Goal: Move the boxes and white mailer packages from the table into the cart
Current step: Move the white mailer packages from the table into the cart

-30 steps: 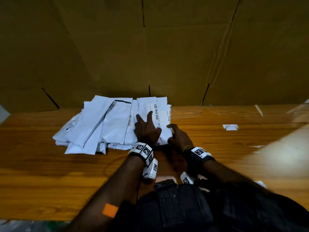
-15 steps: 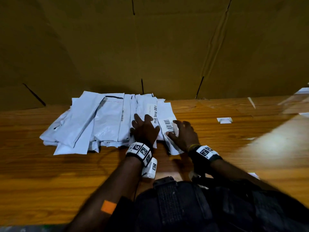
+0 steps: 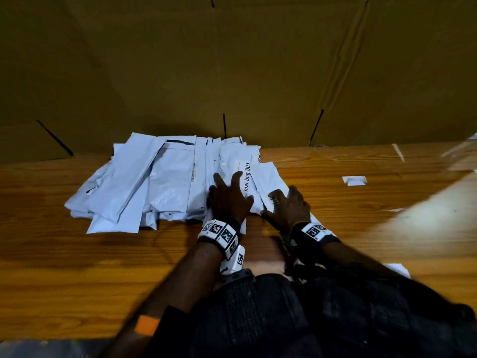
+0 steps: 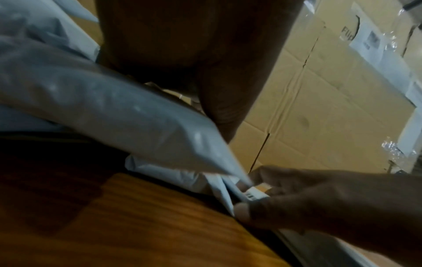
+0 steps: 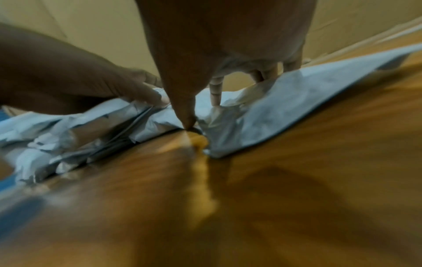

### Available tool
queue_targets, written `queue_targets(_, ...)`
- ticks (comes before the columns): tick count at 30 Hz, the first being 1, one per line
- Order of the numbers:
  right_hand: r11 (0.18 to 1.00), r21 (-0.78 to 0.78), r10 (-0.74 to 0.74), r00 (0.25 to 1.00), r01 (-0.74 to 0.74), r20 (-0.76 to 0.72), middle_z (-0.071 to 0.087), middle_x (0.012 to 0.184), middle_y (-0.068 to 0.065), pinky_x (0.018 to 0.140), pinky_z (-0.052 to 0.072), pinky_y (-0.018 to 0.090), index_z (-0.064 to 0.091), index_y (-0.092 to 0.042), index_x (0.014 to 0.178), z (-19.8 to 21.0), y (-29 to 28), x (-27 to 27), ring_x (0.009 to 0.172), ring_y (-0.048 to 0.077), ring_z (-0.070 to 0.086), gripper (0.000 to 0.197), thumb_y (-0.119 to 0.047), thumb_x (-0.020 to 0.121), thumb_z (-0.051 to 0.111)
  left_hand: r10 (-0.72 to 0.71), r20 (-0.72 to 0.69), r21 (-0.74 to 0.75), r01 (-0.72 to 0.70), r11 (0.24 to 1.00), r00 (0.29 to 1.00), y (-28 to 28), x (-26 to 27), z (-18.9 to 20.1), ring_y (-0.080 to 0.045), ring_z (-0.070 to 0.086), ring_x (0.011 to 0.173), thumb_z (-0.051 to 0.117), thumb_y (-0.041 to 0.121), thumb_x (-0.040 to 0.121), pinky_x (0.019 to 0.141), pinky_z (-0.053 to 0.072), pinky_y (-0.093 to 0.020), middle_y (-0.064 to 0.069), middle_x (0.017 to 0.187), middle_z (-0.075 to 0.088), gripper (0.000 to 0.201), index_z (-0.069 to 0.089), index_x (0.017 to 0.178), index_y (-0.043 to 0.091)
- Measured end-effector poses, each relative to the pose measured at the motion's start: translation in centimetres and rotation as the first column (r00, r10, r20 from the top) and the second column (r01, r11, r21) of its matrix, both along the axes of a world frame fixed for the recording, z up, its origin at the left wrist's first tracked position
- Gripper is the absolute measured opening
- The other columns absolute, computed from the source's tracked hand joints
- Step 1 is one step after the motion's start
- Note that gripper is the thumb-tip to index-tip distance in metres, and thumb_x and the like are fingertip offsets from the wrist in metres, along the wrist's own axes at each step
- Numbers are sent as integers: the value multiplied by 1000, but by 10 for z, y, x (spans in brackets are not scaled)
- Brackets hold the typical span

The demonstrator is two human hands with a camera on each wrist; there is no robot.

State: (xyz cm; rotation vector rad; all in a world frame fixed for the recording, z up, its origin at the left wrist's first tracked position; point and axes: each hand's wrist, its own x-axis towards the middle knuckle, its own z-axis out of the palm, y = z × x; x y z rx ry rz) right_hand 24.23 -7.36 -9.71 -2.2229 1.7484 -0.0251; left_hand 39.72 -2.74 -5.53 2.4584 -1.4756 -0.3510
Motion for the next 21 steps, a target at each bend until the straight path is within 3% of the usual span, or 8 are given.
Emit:
queue_targets(4,997,-75,-9,995,1,-100,33,141,12,96,35,51,36,-42,138,-1,10,-15,126,36,35,72,-71,75,52,-49,30,66,47,997,998,-2,0,-4,-44,28,133,52,54,90,107,29,-54,-18,159,0,73,11,150,48)
queue_targets(7,997,-80,-23,996,16,-87,35,139,10,94,35,49,38,-43,138,-1,18,-24,124,34,35,69,-69,76,52,-61,23,38,60,997,998,-1,1,-6,-44,31,131,50,55,91,107,30,-52,-17,159,2,71,10,149,50)
queue_targets(14,995,28,-94,995,95,-27,9,158,10,111,19,54,26,-46,145,-4,49,-43,145,33,8,83,-85,74,43,-77,-7,-189,74,979,997,7,-13,8,-37,33,128,55,42,89,104,36,-47,-9,158,7,63,27,145,50)
queue_targets(21,998,-9,-65,988,64,-138,20,150,11,98,33,51,23,-43,146,3,57,-52,134,33,25,77,-78,80,42,-171,-19,88,172,981,985,13,-31,-21,-41,3,146,58,50,88,113,16,-62,-9,161,-17,73,15,148,51)
